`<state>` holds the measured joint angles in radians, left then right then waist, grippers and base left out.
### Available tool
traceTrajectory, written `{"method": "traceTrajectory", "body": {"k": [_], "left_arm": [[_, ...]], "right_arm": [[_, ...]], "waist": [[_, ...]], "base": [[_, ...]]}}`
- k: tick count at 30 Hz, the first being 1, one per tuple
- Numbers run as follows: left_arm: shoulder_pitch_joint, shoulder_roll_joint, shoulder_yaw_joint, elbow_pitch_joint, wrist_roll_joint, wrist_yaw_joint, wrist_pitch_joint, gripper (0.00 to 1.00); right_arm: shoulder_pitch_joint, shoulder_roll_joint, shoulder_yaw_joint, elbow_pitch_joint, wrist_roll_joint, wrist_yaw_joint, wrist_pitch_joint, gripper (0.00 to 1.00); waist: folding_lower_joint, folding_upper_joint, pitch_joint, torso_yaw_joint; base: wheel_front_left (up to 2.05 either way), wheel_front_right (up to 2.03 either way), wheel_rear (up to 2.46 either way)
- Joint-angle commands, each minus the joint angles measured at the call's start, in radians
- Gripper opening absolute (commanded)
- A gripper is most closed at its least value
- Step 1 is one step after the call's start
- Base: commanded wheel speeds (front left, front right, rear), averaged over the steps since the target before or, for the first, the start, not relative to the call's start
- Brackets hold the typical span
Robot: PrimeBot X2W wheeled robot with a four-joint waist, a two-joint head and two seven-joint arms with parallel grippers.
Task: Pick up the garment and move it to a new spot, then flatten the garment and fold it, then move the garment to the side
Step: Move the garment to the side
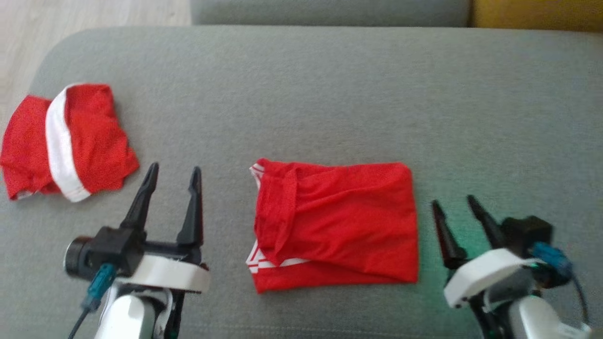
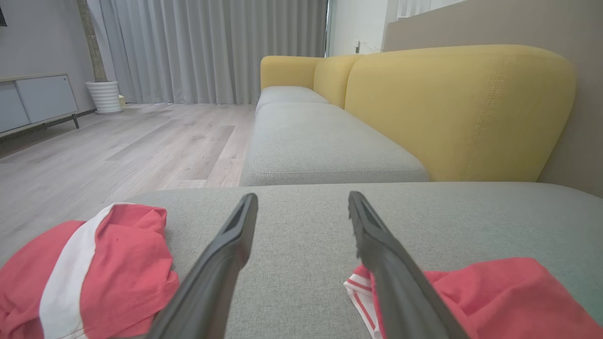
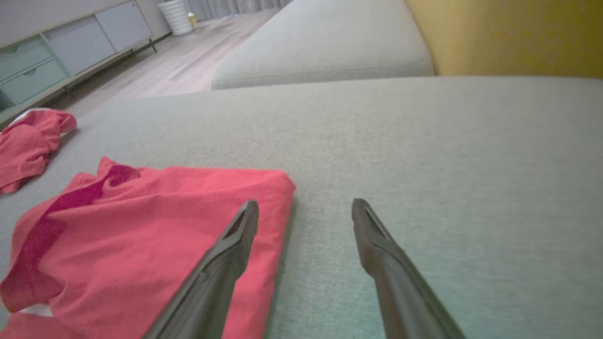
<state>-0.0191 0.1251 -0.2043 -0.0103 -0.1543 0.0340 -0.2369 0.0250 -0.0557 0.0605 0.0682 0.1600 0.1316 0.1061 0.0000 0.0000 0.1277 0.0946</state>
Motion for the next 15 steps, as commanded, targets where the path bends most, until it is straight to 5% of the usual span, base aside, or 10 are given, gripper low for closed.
{"method": "traceTrajectory", "body": {"k": [1, 10, 11, 12, 13, 15], "left_arm": [[-0.057, 0.000, 0.027, -0.027, -0.011, -0.003, -0.011, 1.00], [-0.125, -0.032, 0.000, 0.005, -0.013, -0.014, -0.024, 1.00], [-0.128, -0.034, 0.001, 0.005, -0.013, -0.014, -0.024, 1.00], [-0.130, -0.036, 0.003, 0.002, -0.013, -0.013, -0.024, 1.00], [-0.130, -0.038, 0.006, -0.002, -0.012, -0.012, -0.024, 1.00], [-0.130, -0.039, 0.012, -0.006, -0.011, -0.013, -0.024, 1.00]], "right_arm": [[-0.048, -0.012, 0.044, 0.003, 0.008, -0.001, 0.000, 1.00], [-0.113, -0.006, 0.098, 0.237, 0.018, -0.001, 0.077, 1.00], [-0.117, -0.005, 0.103, 0.246, 0.018, -0.001, 0.084, 0.83], [-0.121, -0.005, 0.110, 0.251, 0.019, -0.001, 0.090, 0.34], [-0.126, -0.006, 0.116, 0.252, 0.018, -0.001, 0.092, 0.00], [-0.133, -0.013, 0.130, 0.245, 0.017, -0.001, 0.097, 0.00]], "waist": [[0.0000, 0.0000, 0.034, 0.036], [0.0000, 0.0000, 0.092, 0.105], [0.0000, 0.0000, 0.095, 0.105], [0.0000, 0.0000, 0.099, 0.104], [0.0000, 0.0000, 0.103, 0.100], [0.0000, 0.0000, 0.108, 0.088]], "base": [[0.00, 0.00, 0.00], [0.00, 0.00, 0.00], [0.00, 0.00, 0.00], [0.00, 0.00, 0.00], [0.00, 0.00, 0.00], [0.00, 0.00, 0.00]]}}
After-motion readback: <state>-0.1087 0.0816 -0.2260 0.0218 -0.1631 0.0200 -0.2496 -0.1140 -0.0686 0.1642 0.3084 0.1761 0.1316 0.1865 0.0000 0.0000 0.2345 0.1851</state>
